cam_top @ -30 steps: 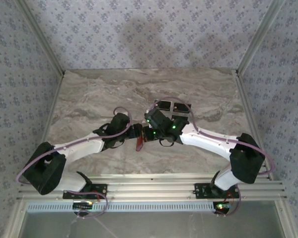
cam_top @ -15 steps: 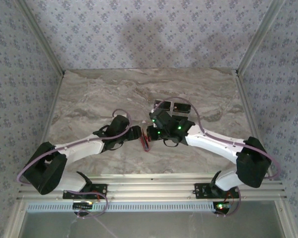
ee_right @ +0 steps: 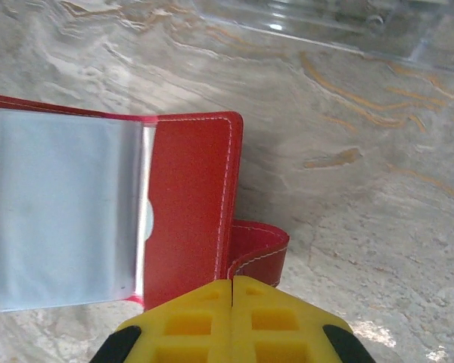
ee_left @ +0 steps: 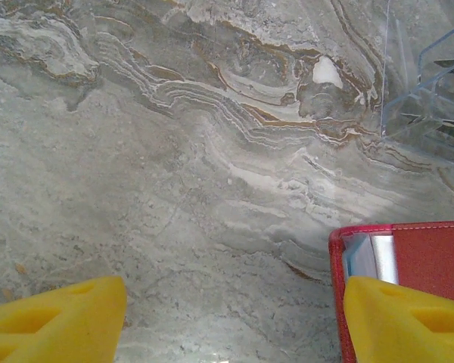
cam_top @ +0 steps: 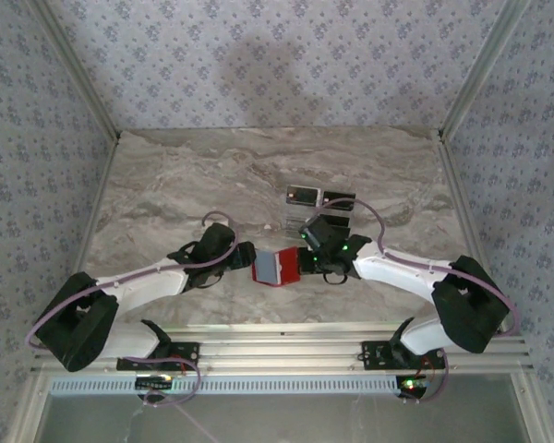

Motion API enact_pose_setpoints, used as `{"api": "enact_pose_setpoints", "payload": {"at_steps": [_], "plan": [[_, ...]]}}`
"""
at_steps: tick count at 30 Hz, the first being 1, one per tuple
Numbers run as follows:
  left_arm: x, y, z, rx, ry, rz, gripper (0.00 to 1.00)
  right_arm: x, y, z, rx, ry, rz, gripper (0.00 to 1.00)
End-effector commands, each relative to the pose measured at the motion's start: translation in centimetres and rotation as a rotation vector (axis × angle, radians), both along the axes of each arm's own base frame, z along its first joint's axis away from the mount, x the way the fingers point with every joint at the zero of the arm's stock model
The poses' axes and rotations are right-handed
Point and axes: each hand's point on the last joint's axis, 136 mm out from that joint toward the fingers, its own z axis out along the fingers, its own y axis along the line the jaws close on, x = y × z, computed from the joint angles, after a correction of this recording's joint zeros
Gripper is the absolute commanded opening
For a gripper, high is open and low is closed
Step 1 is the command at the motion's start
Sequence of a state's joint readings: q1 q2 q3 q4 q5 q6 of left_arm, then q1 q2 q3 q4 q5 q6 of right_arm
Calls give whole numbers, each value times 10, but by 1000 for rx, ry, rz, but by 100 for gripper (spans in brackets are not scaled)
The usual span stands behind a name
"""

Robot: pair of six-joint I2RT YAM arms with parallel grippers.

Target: Put the credit cards into the card holder

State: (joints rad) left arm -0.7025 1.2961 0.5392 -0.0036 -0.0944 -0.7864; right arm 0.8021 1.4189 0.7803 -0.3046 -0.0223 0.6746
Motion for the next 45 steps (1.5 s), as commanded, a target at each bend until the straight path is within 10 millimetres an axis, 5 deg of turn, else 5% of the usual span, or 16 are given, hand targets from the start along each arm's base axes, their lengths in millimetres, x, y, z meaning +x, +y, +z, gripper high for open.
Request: {"api": "enact_pose_setpoints", "payload": {"at_steps": [1, 2, 5, 7, 16, 26, 34, 38, 45], "plan": [[0, 1, 0, 17, -3, 0, 76, -1, -9, -14, -19, 18, -41, 0], [1, 1, 0, 17, -2, 1, 76, -2, -11, -17, -24, 25, -44, 2], [2, -3, 2, 13, -3, -10, 77, -5, -14, -20, -34, 41, -48, 37], [3, -4, 4, 9, -7, -12, 78, -7, -14, -15, -27, 35, -45, 46], [5, -8, 19, -18, -36, -25, 82, -17, 0, 35, 38, -48, -19, 49], [8, -6, 32, -18, -61, -10, 82, -28, 63, 72, 104, -92, 135, 31], [7, 25, 31, 81, -33, 125, 82, -26, 102, 66, 105, -70, 216, 23], [5, 39, 33, 115, -35, 171, 82, -23, 108, 60, 50, -78, 238, 53], [0, 69, 37, 166, -36, 261, 83, -18, 120, 43, -87, -80, 304, 75]]}}
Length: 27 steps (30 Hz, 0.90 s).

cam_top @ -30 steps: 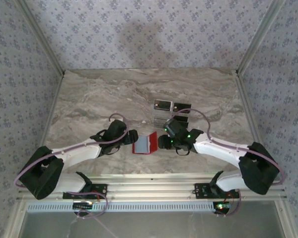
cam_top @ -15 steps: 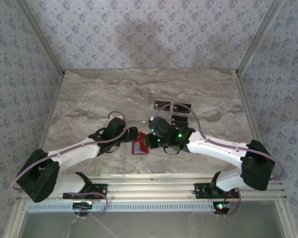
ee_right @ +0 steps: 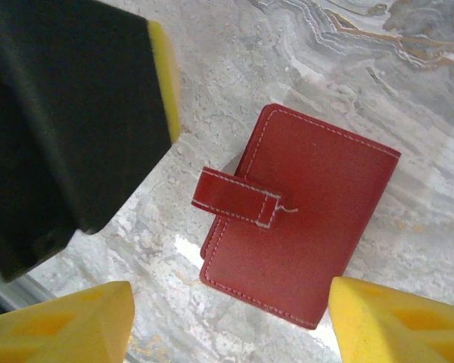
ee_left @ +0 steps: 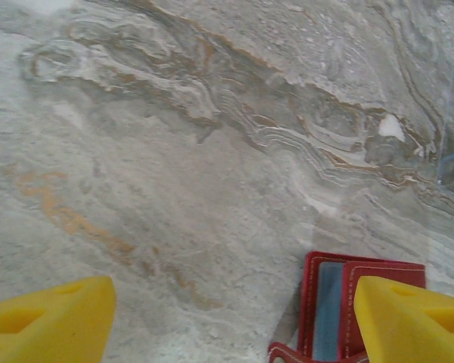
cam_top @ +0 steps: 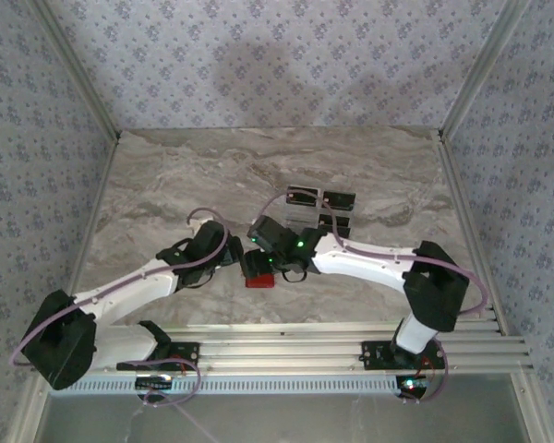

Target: Put the credit cards into the card holder

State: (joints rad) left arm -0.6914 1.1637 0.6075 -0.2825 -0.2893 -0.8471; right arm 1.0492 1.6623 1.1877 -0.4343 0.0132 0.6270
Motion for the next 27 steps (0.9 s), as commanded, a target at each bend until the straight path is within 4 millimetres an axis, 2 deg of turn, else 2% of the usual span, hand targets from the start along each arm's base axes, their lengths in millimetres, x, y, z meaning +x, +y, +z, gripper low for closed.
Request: {"api": "enact_pose_setpoints", "payload": {"at_steps": [1, 4, 10, 15, 21, 25, 27], "plan": [[1, 29, 9, 35, -12, 105, 84, 2, 3, -7, -107, -28, 47, 76], [1, 52, 12, 16, -9, 173, 84, 4, 8, -16, -183, -44, 78, 83], [3, 75, 16, -33, -8, 224, 84, 12, 19, -31, -302, -56, 97, 83], [2, 78, 13, -45, 2, 225, 84, 17, 26, -46, -363, -43, 104, 83], [2, 76, 8, -60, 13, 216, 84, 24, 20, -64, -445, -48, 91, 81], [3, 74, 6, -63, 14, 210, 84, 30, 16, -69, -466, -54, 74, 74], [4, 73, 6, -67, 16, 207, 84, 31, 15, -70, -466, -53, 69, 64]]}}
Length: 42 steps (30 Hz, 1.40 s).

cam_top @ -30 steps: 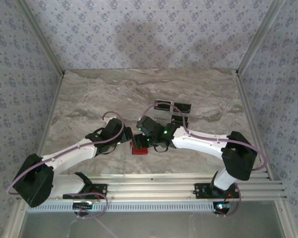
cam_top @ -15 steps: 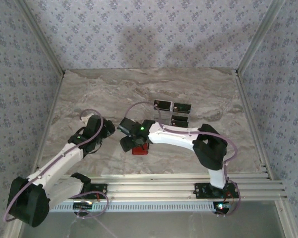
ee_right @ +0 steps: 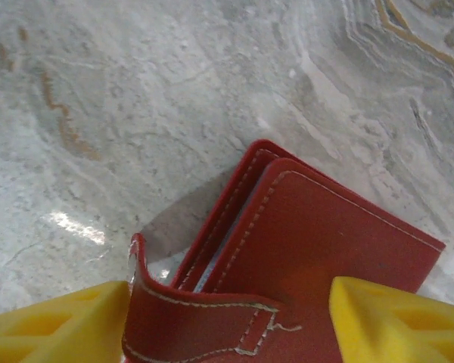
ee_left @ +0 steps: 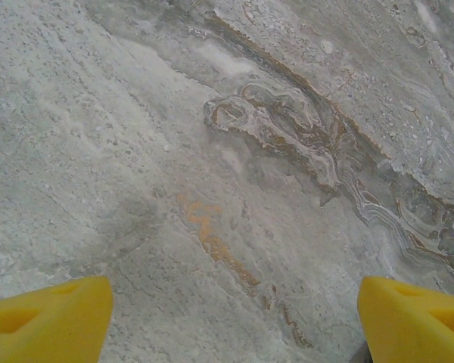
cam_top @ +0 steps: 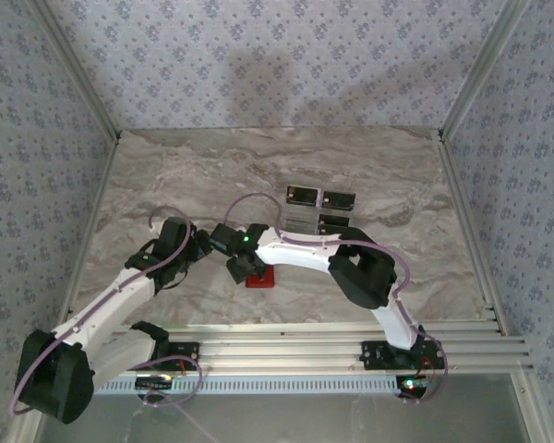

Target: Put the credit cards into the card holder

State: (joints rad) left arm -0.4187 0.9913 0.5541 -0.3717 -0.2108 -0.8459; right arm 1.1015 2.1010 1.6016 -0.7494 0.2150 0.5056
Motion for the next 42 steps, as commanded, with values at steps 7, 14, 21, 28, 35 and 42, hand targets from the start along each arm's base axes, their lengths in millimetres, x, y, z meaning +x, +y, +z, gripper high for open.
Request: {"api": "enact_pose_setpoints", "payload": {"at_steps": [7, 14, 21, 28, 35, 42], "plan": [[2, -6, -3, -12, 6, -35, 84, 7, -13, 19, 2, -38, -21, 21], [5, -19, -2, -51, 2, -88, 84, 7, -21, 55, 205, -24, -71, 15], [7, -49, -2, -97, 1, -191, 84, 10, -43, 59, 474, 51, -152, 13], [5, -83, -13, -97, 40, -293, 84, 14, -86, 45, 649, 94, -301, 12], [4, -110, -21, -86, 67, -367, 84, 11, -115, 37, 757, 97, -393, 10], [5, -133, -23, -86, 79, -423, 84, 12, -106, 66, 888, 96, -375, 2]]}}
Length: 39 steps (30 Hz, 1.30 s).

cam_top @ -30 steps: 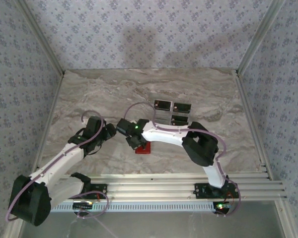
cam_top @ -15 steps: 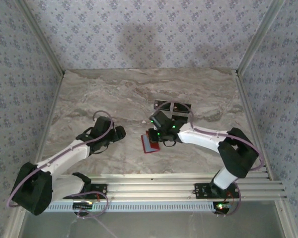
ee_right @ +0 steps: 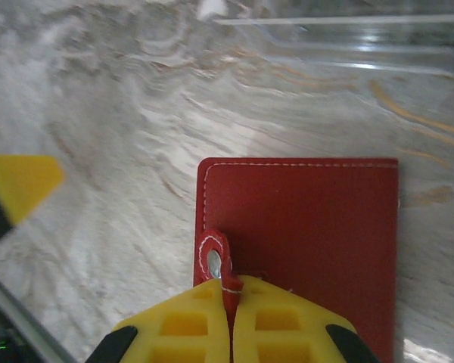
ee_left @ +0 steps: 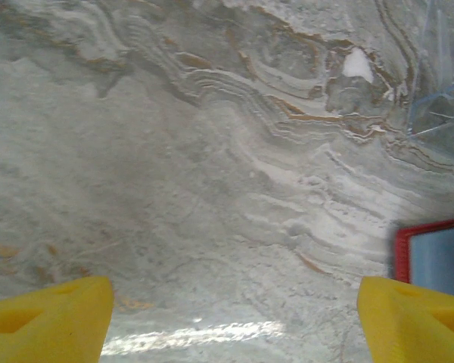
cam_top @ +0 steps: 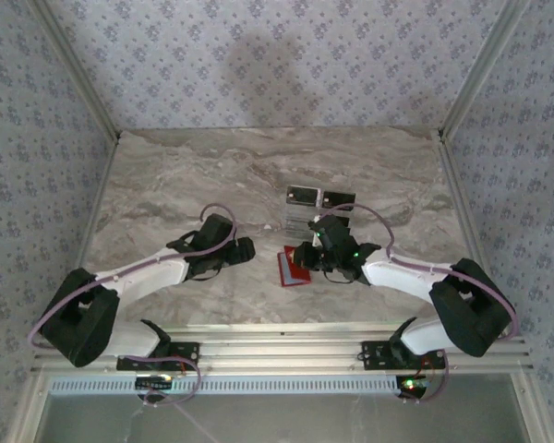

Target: Put the credit cards into the card holder

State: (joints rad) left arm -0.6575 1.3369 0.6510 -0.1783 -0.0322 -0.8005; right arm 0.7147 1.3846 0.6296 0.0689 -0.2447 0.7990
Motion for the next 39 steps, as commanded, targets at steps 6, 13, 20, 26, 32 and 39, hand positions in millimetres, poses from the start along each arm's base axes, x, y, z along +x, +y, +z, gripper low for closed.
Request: {"api": "enact_pose_setpoints", "payload": {"at_steps": [6, 13, 20, 26, 32, 39], "plan": [[5, -28, 7, -26, -17, -66, 82, 7, 15, 50, 217, -51, -17, 0], [7, -34, 7, -86, -29, -39, 78, 9, 9, 61, 241, -68, -52, 0], [8, -40, 9, -93, -32, -47, 78, 8, -5, 31, 227, -22, -104, 0], [5, -51, 10, -59, -32, -104, 78, 7, -18, 17, 210, -4, -138, 0], [0, -68, 6, 37, -37, -181, 78, 7, -34, 8, 186, 7, -175, 0], [-2, -98, 3, 61, -39, -251, 78, 5, -44, 9, 172, 4, -191, 14]]}}
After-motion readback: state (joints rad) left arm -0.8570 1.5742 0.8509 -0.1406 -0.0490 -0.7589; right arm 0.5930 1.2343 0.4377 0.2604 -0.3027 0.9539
